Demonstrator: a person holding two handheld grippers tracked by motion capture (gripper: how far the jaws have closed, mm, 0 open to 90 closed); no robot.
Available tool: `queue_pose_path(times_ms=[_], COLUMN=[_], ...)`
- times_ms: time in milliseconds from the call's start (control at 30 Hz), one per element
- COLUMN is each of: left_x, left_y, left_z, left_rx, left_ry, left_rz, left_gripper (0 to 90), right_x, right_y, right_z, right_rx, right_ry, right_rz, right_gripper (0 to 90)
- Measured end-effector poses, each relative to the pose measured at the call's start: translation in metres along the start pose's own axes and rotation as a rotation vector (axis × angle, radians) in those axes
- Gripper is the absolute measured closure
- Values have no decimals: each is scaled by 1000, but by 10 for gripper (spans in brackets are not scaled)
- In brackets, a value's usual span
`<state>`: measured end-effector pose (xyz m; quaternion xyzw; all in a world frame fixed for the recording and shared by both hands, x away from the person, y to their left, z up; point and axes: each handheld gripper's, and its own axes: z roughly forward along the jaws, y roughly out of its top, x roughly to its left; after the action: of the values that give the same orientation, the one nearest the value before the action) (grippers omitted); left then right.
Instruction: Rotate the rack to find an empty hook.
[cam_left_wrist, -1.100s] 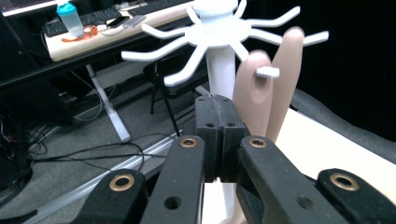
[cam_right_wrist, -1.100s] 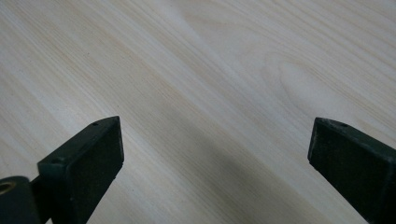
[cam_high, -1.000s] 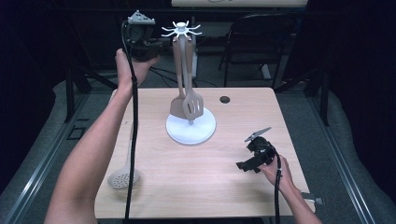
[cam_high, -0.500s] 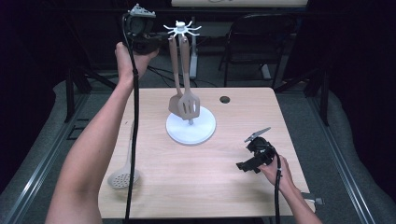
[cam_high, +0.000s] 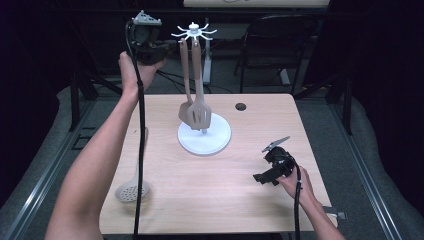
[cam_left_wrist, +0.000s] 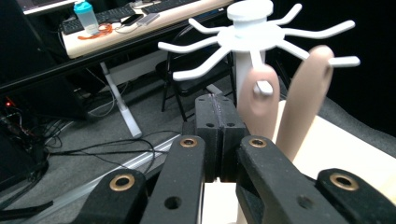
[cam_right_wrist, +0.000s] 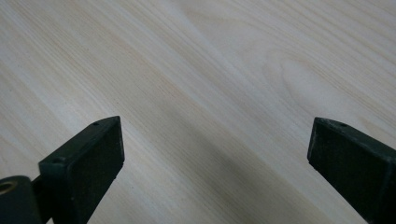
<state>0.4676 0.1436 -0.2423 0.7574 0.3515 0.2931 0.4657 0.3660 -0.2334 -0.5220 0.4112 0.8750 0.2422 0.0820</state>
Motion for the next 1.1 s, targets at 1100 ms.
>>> queue_pose_path(times_ms=[1100], left_x=[-12], left_y=[17], left_z=[1], left_rx=[4], left_ry=[-3], left_rz=[36], left_gripper=[900], right_x=[0], right_y=[1], right_z=[1], right_rx=[19], right_ry=[2], right_rz=[-4], right_gripper=[36])
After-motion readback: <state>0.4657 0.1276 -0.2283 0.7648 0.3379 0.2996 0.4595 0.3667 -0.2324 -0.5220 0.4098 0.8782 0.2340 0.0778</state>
